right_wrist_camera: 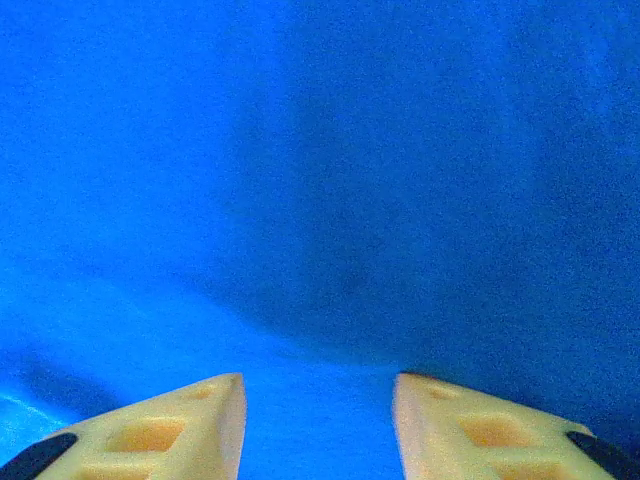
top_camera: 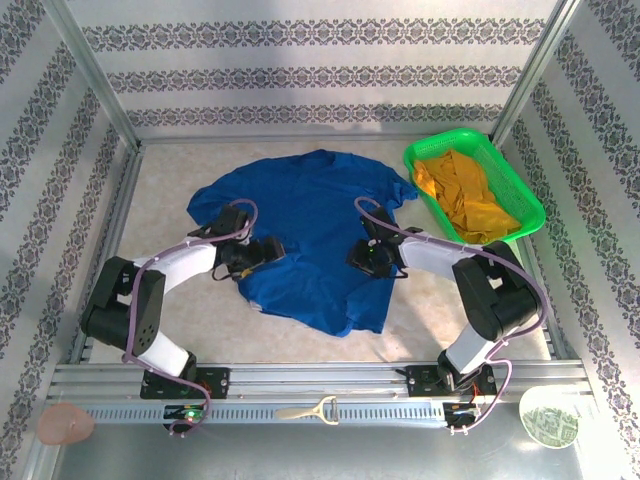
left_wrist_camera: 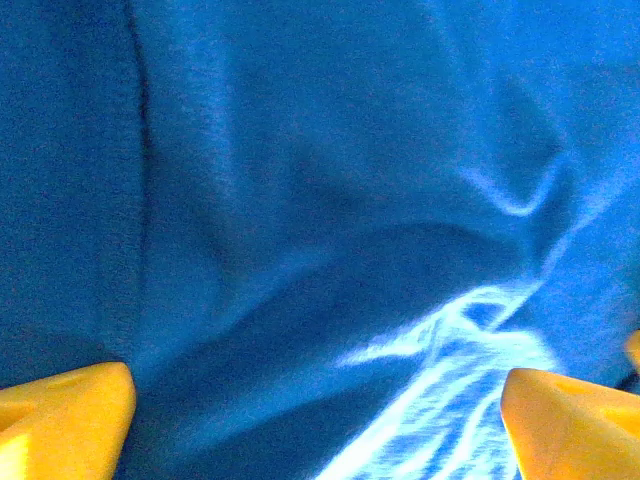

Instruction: Fold the inside-out t-shirt

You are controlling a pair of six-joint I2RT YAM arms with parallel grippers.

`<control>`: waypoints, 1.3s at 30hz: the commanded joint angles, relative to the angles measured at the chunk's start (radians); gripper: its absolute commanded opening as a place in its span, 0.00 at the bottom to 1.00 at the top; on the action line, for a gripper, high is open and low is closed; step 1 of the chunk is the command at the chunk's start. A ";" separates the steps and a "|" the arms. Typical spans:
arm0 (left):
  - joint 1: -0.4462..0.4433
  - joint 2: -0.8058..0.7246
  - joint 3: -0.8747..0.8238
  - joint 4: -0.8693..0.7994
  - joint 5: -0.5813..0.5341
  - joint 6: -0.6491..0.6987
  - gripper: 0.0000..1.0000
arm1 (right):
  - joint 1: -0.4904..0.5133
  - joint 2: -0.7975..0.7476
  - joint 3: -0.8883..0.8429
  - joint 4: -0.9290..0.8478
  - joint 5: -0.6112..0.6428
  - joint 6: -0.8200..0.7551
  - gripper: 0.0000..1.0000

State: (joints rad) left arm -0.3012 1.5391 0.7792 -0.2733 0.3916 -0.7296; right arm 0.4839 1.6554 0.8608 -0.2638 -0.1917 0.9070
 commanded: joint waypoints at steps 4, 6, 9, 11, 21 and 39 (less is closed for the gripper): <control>-0.011 -0.190 -0.199 0.024 -0.054 -0.067 0.95 | -0.087 0.095 0.052 -0.038 0.022 -0.060 0.46; -0.011 -0.283 -0.228 0.005 -0.066 -0.094 0.96 | -0.118 0.110 0.096 -0.068 0.017 -0.102 0.46; -0.011 -0.415 -0.181 -0.084 -0.105 -0.073 0.97 | -0.140 0.071 0.158 -0.117 0.001 -0.169 0.45; -0.011 -0.467 -0.106 -0.170 -0.134 -0.031 0.99 | -0.126 0.000 0.178 -0.160 -0.003 -0.205 0.45; -0.020 -0.534 0.057 -0.280 -0.300 0.001 1.00 | 0.012 -0.526 -0.202 -0.247 0.028 0.019 0.50; -0.068 -0.599 -0.026 -0.295 -0.194 0.217 1.00 | 0.380 -0.766 -0.532 -0.078 0.233 0.521 0.55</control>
State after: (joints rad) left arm -0.3523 0.9421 0.7742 -0.5133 0.1833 -0.6270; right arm 0.8268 0.8268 0.2939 -0.4320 -0.0471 1.3598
